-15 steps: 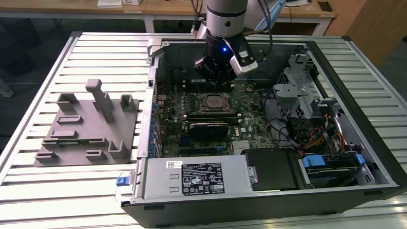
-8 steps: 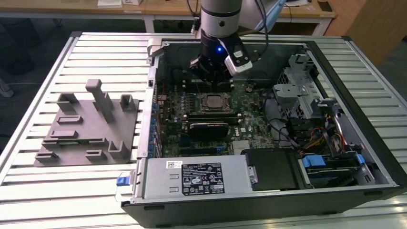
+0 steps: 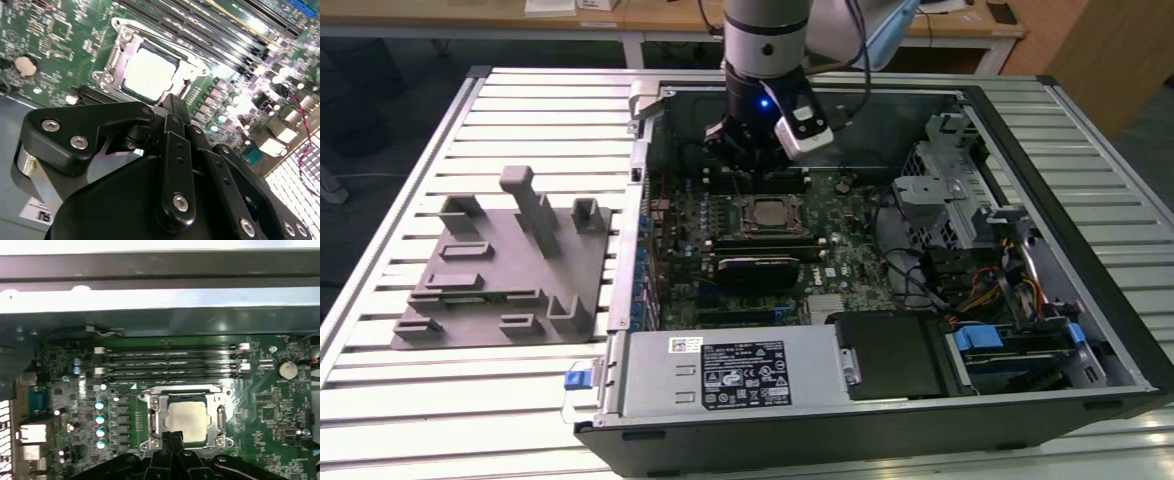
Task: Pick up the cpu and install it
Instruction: 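Install the first cpu locking lever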
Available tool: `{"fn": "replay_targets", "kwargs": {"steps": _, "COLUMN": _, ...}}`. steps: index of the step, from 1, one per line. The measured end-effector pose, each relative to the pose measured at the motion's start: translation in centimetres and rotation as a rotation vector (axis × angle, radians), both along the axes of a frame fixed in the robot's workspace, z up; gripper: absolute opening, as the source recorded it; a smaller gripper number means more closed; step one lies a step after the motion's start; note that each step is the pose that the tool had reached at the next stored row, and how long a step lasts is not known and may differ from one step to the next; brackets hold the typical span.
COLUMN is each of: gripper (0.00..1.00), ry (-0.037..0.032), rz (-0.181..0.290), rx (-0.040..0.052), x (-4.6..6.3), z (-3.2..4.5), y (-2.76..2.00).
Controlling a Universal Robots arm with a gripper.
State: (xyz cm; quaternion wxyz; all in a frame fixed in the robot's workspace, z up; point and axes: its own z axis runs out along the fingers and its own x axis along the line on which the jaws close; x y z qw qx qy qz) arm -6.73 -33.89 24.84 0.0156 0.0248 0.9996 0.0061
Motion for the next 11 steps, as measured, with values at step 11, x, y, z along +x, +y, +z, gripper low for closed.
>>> {"fn": "replay_targets", "kwargs": {"steps": 11, "gripper": 0.11, "ry": 0.0000, "rz": 0.000, "rx": 0.0000, "x": -2.2, "z": 0.00, "y": 0.00}}
